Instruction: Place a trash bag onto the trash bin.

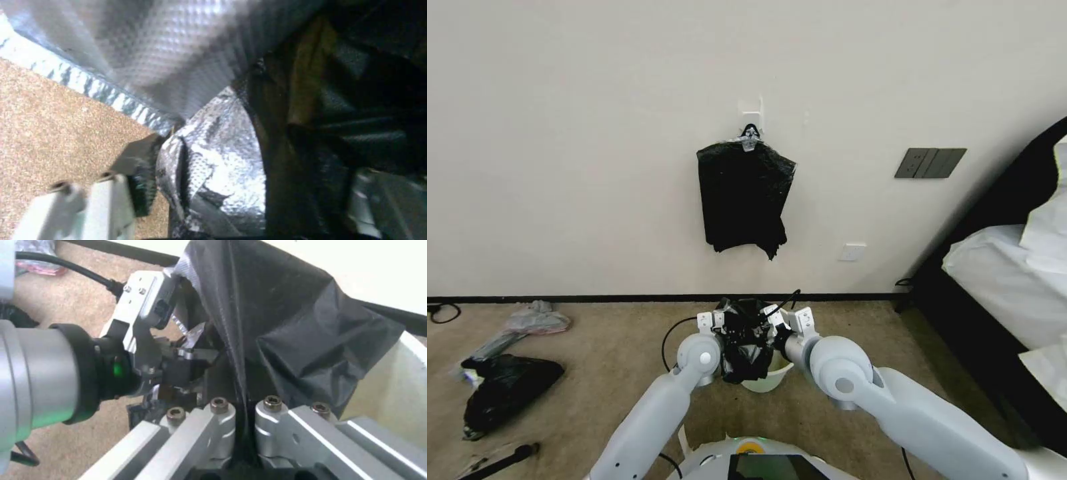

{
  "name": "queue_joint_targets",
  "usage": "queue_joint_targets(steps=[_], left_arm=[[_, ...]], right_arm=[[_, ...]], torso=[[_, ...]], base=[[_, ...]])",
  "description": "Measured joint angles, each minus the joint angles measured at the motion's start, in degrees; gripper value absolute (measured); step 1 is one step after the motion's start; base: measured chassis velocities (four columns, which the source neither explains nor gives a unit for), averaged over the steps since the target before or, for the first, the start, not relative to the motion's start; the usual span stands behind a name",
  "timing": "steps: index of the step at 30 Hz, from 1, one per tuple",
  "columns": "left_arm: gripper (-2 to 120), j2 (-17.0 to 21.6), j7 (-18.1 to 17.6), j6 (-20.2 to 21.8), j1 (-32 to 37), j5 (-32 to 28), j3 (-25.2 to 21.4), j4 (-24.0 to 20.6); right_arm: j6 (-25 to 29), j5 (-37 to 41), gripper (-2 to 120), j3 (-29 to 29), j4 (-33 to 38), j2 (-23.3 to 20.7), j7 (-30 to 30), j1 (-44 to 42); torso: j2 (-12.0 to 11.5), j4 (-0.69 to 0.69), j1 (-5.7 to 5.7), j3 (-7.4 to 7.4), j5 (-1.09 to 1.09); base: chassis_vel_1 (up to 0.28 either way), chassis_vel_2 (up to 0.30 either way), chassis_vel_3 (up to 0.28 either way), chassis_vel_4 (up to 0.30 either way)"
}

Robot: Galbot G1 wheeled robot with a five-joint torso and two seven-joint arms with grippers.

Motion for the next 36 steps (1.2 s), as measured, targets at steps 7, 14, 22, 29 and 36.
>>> queue_joint_targets(steps=[7, 14, 22, 29, 36], left_arm=[[44, 0.09, 0.50, -0.41, 1.02, -0.21, -0.30, 0.06], [21, -0.02, 0.79, -1.20, 1.56, -0.01, -0.44, 0.02], [1, 0.62, 2.77, -3.62, 3.01, 1.76, -1.70, -0.88], [1, 2.08, 6.30, -5.27, 5.84, 6.63, -3.25, -2.91], [1, 4.62, 9.58, -5.84, 8.19, 10.59, -4.14, -5.91]], right_arm=[[0.01, 0.04, 0, 0.11, -0.33, -0.09, 0.00, -0.05], [0.01, 0.07, 0, 0.11, -0.56, -0.14, 0.00, -0.05], [0.03, -0.86, 0, 1.67, -1.20, 0.13, -0.10, -1.65], [0.09, -4.20, 0, 3.96, -2.10, -0.02, -1.56, -3.40], [0.75, -6.15, 0, 5.94, -3.06, 0.03, -3.45, -3.49]], torso=[[0.00, 0.01, 0.00, 0.00, 0.00], [0.00, 0.00, 0.00, 0.00, 0.00], [0.00, 0.00, 0.00, 0.00, 0.00], [0.00, 0.00, 0.00, 0.00, 0.00], [0.01, -0.01, 0.00, 0.00, 0.00]], base=[[0.000, 0.000, 0.000, 0.000], [0.000, 0.000, 0.000, 0.000], [0.000, 0.000, 0.000, 0.000], [0.000, 0.000, 0.000, 0.000], [0.000, 0.000, 0.000, 0.000]])
